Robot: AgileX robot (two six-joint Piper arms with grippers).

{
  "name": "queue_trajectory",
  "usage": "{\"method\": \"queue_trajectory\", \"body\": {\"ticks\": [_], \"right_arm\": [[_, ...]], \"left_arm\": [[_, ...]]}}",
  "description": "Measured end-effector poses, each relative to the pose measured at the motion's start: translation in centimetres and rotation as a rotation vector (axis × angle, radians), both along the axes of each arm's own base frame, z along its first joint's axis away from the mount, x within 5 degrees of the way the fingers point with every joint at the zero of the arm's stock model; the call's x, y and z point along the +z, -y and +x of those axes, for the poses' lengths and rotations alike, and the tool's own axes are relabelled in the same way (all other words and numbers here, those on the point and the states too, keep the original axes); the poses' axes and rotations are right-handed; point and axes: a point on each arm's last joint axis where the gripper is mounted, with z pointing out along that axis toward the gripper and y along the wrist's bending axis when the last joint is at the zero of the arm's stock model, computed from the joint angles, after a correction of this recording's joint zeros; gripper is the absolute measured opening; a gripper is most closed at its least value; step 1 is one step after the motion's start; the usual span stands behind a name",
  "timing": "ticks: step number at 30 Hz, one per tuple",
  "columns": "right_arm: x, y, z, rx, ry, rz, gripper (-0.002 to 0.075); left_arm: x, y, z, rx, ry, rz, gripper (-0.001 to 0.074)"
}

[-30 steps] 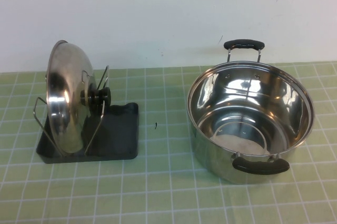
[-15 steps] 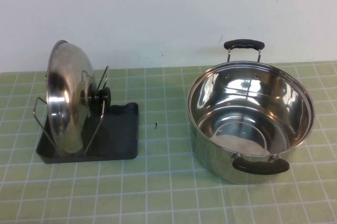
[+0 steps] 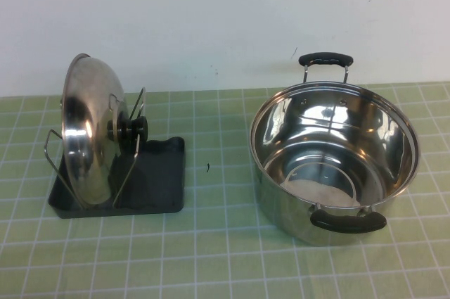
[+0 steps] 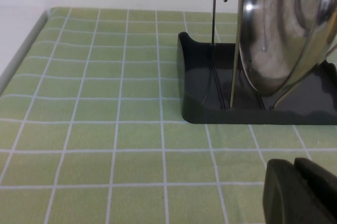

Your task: Put pot lid on rack

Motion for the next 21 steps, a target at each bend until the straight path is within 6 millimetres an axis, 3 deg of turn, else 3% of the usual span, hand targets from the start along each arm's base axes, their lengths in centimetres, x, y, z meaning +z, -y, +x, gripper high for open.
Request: {"method": "queue_trajectory", "body": {"ticks": [21], "right_arm": [[-0.02,0.12,0.18,-0.005,0.038,-0.026,-0.0001]], "left_arm": [[0.0,0.0,0.0,0.0,0.0,0.0,-0.0002]]}}
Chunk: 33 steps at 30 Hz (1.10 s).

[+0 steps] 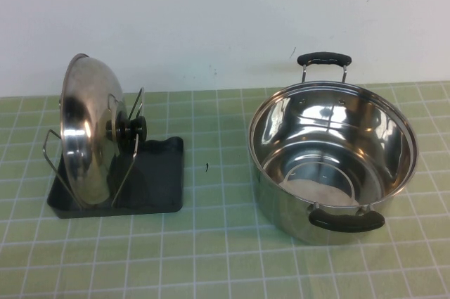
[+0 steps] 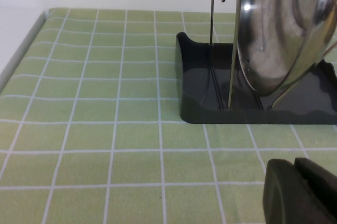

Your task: Put pot lid on rack

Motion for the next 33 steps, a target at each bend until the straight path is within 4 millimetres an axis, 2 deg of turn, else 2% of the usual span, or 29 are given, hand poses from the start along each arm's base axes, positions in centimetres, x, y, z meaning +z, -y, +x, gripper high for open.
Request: {"method": "queue_trajectory", "body": {"ticks": [5,9,12,16,20,23,27,33], "right_arm": [[0.3,-0.3,0.0,0.047,0.134,0.066,-0.0001],[0.2,-0.2,-0.3,0.048,0.164,0.077,-0.0001],[-0.2,0.0,-0.2,-0.029,0.17,0.071,-0.0001],[-0.9,1.0,-0.1,-0.237,0.179,0.1,-0.0001],[-2.3,2.2,-0.4,-0.463,0.187,0.118,-0.0001],[-4.1,2.4,-0.4,-0.546,0.173,0.08,-0.0001],[-6.8,2.5,0.0,-0.577,0.146,0.022,-0.0001],[-7.6,2.6,0.0,-0.585,0.106,0.007,-0.0001]], "left_arm": [[0.0,0.0,0.0,0.0,0.0,0.0,-0.0002],[0.0,0.0,0.0,0.0,0.0,0.0,-0.0002],[0.0,0.0,0.0,0.0,0.0,0.0,-0.0002],[0.0,0.0,0.0,0.001,0.0,-0.002,-0.0002],[0.0,0.0,0.0,0.001,0.0,-0.002,-0.0002],[0.0,0.0,0.0,0.001,0.0,-0.002,-0.0002],[0.0,0.0,0.0,0.001,0.0,-0.002,-0.0002],[0.0,0.0,0.0,0.0,-0.001,-0.002,-0.0002]]}}
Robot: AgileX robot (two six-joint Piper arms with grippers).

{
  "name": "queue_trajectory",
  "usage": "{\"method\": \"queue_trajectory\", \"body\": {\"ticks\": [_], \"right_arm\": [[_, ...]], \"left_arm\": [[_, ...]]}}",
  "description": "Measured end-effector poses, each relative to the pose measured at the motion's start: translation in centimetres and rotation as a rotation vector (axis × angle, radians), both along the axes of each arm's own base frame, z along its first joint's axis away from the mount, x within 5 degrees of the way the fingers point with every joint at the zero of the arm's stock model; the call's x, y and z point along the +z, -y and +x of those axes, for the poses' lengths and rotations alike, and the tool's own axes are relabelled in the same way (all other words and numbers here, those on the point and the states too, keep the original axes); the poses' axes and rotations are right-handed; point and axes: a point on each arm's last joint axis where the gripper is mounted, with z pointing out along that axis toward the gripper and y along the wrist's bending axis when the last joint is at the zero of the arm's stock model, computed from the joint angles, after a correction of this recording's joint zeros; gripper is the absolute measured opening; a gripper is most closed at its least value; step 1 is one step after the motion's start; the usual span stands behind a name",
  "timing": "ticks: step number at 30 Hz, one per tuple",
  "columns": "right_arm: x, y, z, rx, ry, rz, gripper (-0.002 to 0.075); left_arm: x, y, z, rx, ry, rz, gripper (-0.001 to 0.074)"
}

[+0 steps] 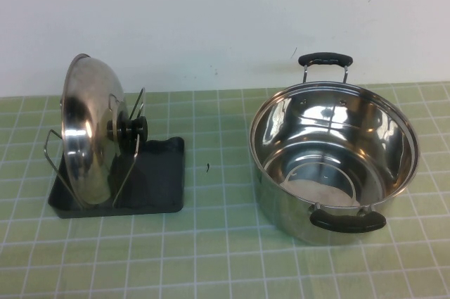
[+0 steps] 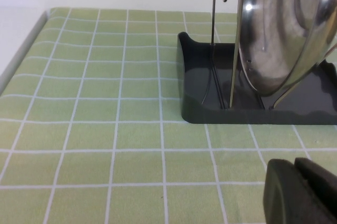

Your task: Put pot lid on rack

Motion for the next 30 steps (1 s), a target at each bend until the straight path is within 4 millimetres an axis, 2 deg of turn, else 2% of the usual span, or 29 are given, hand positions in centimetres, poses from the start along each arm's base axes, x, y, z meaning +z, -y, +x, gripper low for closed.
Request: {"method": "queue_trajectory", "body": {"ticks": [20,30], "right_arm": [[-0.02,0.01,-0.02,-0.1,0.002,0.294,-0.0001],[-0.03,0.01,-0.02,-0.108,0.0,0.319,-0.0001]], "left_arm": [[0.01,0.0,-0.01,-0.001,0.002,0.004,-0.0002],[0.01,0.0,-0.01,-0.001,0.002,0.004,-0.0002]]}}
